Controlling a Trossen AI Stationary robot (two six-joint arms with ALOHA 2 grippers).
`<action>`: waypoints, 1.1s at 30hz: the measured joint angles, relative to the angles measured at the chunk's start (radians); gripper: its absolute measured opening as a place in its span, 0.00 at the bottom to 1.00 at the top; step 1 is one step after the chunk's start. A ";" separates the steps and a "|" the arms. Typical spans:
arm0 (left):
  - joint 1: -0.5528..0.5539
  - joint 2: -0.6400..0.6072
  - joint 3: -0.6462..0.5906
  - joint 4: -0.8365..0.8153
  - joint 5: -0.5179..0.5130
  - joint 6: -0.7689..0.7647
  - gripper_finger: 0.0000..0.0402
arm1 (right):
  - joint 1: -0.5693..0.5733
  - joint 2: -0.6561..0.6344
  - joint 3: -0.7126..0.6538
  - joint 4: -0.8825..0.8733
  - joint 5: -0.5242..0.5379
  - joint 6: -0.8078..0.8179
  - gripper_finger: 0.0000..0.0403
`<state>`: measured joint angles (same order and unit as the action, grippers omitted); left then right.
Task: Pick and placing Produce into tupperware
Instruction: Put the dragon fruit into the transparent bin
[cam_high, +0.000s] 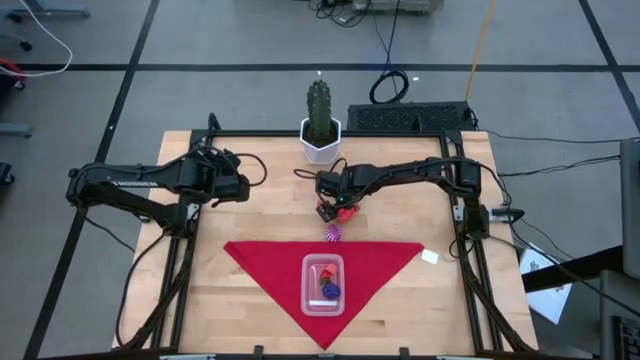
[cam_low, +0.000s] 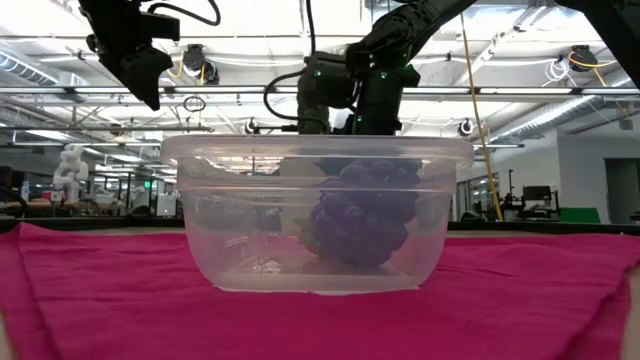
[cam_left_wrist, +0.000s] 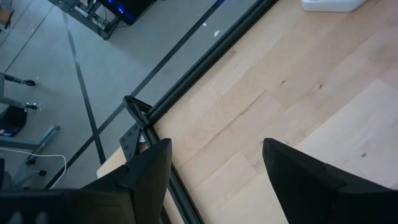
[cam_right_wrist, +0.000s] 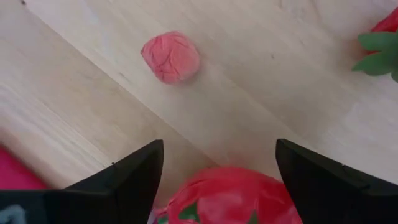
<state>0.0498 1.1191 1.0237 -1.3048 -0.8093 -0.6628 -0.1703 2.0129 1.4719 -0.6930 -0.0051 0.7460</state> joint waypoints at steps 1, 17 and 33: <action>0.000 0.000 0.000 0.000 0.000 0.000 0.64 | 0.000 0.000 0.000 0.000 0.000 -0.003 0.75; 0.000 0.000 0.000 0.000 0.000 0.000 0.64 | -0.022 -0.002 0.001 -0.010 -0.001 -0.033 0.75; 0.000 0.000 0.000 0.000 -0.004 0.000 0.64 | -0.051 -0.002 0.002 -0.102 -0.002 -0.023 0.75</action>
<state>0.0496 1.1191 1.0237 -1.3048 -0.8137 -0.6629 -0.2214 2.0109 1.4742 -0.7946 -0.0067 0.7227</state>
